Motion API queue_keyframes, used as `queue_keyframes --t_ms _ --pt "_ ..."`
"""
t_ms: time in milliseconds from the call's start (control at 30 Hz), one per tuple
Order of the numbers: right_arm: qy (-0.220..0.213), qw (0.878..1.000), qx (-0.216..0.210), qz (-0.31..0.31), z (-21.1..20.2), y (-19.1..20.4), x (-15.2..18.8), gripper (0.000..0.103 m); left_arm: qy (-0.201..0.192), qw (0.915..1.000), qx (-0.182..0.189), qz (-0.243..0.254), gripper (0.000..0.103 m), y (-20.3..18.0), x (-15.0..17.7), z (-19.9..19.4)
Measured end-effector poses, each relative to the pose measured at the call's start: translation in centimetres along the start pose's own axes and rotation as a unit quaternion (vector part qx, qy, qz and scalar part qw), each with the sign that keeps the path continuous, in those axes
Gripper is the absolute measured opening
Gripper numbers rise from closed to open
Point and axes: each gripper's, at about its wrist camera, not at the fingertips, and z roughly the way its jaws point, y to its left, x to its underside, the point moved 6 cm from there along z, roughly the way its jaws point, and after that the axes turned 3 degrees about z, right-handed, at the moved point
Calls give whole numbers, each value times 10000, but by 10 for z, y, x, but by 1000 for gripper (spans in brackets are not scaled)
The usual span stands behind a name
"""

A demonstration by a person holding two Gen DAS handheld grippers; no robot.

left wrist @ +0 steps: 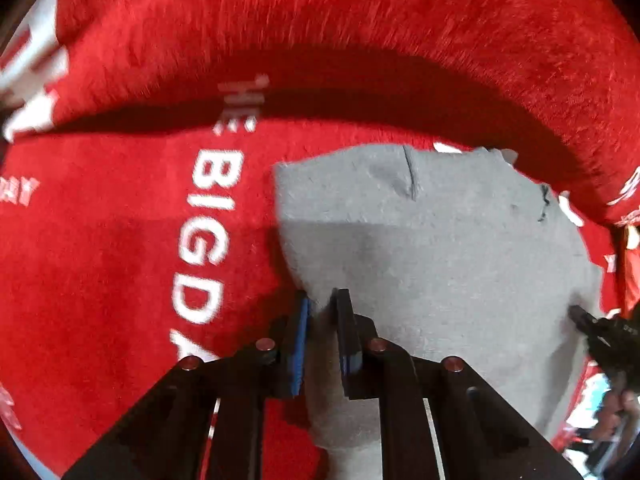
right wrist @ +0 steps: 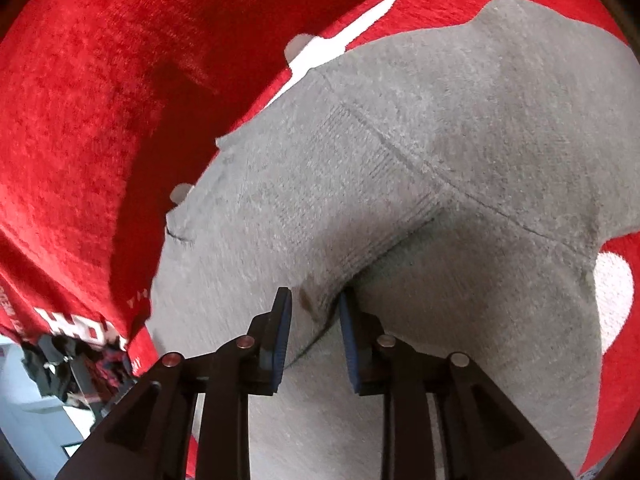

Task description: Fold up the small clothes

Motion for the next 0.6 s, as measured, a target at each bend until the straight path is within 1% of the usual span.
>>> queue_keyframes --t_ms 33,67,100,133,200,233,267,300,333,367,433,467,533,600 --pt "-14 9999 -33 -103 -2 5 -1 6 -56 9998 -153 88 15 1 1 -1" --pt "-88 9996 -65 -248 -7 10 -2 6 -78 9990 -395 182 15 4 2 0" --pt "-134 9990 38 -434 -11 12 -2 6 -71 9982 -557 219 15 7 5 2" --pt "-142 9982 177 -562 -10 12 0 6 -103 9979 -608 183 15 12 7 3" --pt "-27 9967 478 -653 -4 0 3 6 -37 9955 -944 -29 15 25 13 1" --pt "61 9970 480 -600 -1 -8 5 6 -27 9951 -976 -126 15 29 17 -2" --pt "27 9981 346 -517 -4 -11 4 5 -58 9956 -897 -258 15 33 22 -8" --pt "43 9982 340 -493 -6 -13 5 6 -97 9963 -797 -323 16 35 26 -14" --pt "72 9980 373 -510 -9 -15 6 9 -136 9971 -670 -343 16 33 31 -23" --pt "91 9976 431 -532 -12 -16 7 11 -154 9974 -626 -314 16 31 35 -28" --pt "99 9962 635 -594 -20 -19 10 11 -205 9982 -548 -147 16 21 40 -38" --pt "53 9958 665 -624 -25 -19 10 11 -231 9985 -499 -23 16 11 41 -42" --pt "-187 9951 617 -744 -40 -15 8 11 -287 9987 -372 197 16 -4 40 -48" --pt "-422 9933 603 -887 -48 -7 2 11 -290 9985 -311 338 16 -17 35 -44"
